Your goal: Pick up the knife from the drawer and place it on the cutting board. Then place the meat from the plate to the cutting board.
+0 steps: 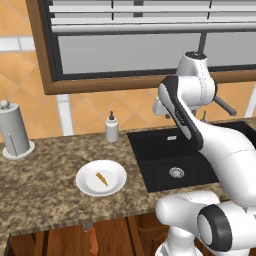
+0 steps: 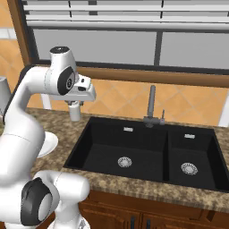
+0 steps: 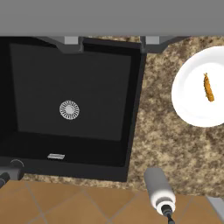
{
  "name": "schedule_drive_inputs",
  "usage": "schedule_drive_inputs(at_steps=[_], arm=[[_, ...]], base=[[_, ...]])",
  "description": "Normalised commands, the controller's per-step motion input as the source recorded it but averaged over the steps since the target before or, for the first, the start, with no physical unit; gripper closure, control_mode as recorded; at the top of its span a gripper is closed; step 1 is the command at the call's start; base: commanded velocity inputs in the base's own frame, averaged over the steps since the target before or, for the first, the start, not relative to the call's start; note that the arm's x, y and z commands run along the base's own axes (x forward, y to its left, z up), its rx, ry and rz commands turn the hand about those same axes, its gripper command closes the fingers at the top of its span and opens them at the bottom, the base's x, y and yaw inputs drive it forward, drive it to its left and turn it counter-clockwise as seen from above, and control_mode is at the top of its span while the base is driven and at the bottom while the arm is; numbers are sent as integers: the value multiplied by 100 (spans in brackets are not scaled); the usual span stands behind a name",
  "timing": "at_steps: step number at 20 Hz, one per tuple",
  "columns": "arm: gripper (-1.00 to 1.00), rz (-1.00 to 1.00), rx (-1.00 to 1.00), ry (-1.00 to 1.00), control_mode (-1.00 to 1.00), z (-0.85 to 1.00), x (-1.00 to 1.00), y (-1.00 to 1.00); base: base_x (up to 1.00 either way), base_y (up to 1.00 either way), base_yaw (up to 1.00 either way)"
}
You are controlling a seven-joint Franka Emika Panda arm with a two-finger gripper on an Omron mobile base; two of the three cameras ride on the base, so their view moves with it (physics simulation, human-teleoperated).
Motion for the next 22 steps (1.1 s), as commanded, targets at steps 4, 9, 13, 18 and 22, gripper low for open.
schedule_drive_inputs(at_steps=[4, 9, 13, 18, 22], arm=[[-100, 0, 0, -2, -100, 0, -34, 0], [-100, 0, 0, 0, -100, -1, -31, 9], [-100, 0, -2, 2, -100, -33, -46, 38], [-100, 0, -1, 0, -100, -93, -62, 88], [-100, 0, 0, 2, -100, -100, -46, 100]], base=[[0, 0, 0], [0, 0, 0], [0, 0, 0], [0, 0, 0], [0, 0, 0]])
